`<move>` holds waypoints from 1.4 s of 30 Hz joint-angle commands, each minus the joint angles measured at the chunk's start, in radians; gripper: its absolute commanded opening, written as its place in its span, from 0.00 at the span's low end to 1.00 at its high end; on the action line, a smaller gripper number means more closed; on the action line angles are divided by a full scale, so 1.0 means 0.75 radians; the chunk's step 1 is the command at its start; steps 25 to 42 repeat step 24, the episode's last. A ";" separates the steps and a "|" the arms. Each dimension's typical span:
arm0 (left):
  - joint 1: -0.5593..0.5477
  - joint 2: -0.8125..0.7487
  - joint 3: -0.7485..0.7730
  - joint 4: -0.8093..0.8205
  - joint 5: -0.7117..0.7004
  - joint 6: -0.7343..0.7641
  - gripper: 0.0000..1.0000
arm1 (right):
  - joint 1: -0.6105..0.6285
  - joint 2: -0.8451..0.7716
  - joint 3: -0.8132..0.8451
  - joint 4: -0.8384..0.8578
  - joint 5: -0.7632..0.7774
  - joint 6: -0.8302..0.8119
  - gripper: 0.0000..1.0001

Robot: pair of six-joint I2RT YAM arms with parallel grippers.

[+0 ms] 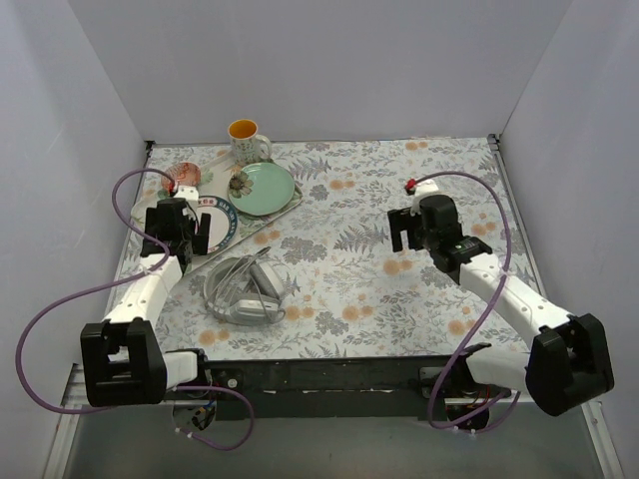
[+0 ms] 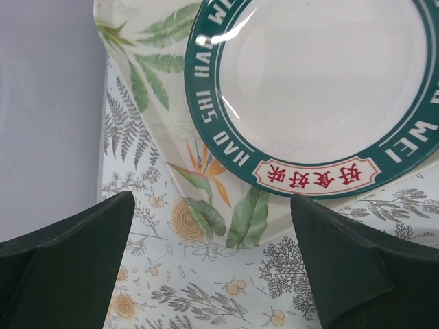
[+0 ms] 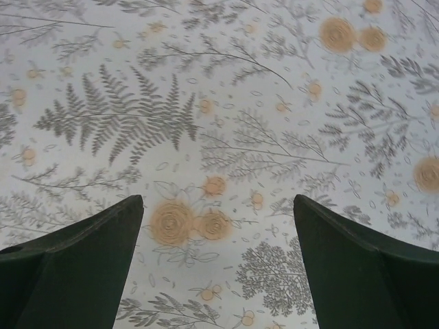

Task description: Wrap the headphones

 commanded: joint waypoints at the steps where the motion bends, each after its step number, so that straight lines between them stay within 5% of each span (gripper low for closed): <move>1: 0.008 -0.049 -0.111 0.237 -0.158 -0.182 0.98 | -0.116 -0.130 -0.137 0.146 0.141 0.141 0.99; 10: 0.008 -0.033 -0.219 0.350 -0.187 -0.335 0.98 | -0.129 -0.279 -0.336 0.363 0.378 0.162 0.99; 23: 0.008 -0.035 -0.238 0.313 -0.103 -0.335 0.98 | -0.129 -0.396 -0.477 0.559 0.378 0.205 0.99; 42: 0.008 -0.033 -0.238 0.311 -0.103 -0.333 0.98 | -0.129 -0.402 -0.483 0.565 0.380 0.203 0.99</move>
